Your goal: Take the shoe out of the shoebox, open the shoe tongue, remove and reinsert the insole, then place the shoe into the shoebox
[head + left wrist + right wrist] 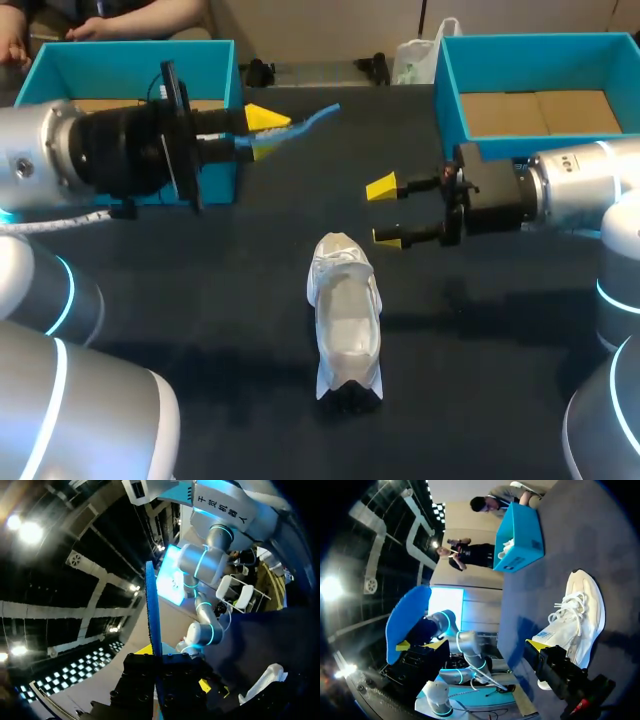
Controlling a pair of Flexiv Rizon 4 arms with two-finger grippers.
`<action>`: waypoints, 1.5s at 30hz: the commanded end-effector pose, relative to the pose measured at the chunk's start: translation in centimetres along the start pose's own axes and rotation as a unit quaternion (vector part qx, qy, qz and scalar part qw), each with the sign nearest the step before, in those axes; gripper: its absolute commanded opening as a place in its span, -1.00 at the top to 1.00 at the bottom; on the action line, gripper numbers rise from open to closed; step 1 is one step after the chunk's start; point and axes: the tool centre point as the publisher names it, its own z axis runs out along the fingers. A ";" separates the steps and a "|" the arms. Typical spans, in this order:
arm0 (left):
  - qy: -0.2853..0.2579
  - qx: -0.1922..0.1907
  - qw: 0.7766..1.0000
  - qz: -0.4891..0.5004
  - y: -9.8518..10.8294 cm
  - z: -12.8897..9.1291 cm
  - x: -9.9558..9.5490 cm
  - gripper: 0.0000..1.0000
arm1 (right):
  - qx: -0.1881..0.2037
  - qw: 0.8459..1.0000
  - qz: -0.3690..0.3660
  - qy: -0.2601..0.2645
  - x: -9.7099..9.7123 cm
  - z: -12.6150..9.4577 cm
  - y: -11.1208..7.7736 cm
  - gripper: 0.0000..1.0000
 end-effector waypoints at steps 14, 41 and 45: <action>0.002 0.017 0.987 0.163 4.7 -1.5 2.6 1.00 | -0.001 1.000 0.000 -0.001 -0.1 0.2 0.0 -1.00; 0.055 -0.019 0.959 0.278 10.3 -3.5 9.1 1.00 | -0.001 1.000 0.000 -0.001 -0.1 0.2 0.0 -1.00; 0.069 -0.013 0.956 0.284 10.4 -2.8 10.7 1.00 | -0.001 1.000 0.000 -0.001 -0.1 0.2 0.0 -1.00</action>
